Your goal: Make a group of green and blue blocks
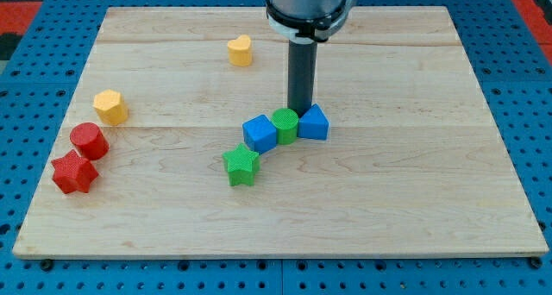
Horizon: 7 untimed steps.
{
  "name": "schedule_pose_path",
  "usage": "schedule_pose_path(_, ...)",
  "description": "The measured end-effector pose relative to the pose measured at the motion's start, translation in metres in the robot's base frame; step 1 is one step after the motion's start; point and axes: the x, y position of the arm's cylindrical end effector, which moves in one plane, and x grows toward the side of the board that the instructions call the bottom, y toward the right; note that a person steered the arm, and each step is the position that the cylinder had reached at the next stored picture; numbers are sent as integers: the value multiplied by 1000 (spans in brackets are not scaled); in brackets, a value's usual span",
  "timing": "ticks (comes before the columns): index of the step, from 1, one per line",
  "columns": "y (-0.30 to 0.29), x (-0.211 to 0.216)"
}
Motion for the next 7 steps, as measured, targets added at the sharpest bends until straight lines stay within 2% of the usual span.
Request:
schedule_pose_path(1, 2, -1)
schedule_pose_path(2, 11, -28)
schedule_pose_path(3, 87, -20)
schedule_pose_path(4, 120, 6)
schedule_pose_path(7, -88, 39)
